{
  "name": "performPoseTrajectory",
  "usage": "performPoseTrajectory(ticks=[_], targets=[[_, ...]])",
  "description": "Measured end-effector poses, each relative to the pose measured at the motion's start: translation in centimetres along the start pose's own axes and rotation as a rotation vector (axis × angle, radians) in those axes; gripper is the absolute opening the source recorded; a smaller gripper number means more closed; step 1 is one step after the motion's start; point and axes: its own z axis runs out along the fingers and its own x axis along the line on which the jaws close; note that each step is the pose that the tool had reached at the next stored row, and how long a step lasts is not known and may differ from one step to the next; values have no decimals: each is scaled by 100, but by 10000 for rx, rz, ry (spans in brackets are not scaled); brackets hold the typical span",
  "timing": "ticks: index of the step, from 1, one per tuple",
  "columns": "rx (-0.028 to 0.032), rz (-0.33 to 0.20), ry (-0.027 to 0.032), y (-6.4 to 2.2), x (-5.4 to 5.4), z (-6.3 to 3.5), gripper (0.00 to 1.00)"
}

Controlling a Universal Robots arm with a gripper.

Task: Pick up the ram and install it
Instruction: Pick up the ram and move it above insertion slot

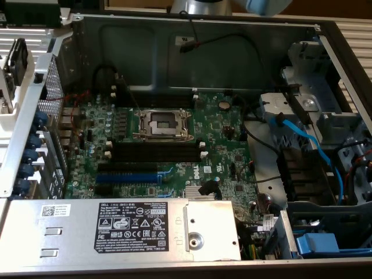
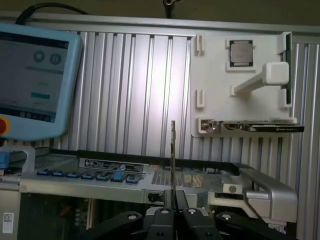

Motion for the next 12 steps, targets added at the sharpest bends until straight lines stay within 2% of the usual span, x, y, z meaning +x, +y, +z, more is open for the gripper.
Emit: performPoseTrajectory(ticks=[6,12], targets=[[1,-1,-22,-264,19,-10,12],[2,27,-61,-363,25,-12,12]])
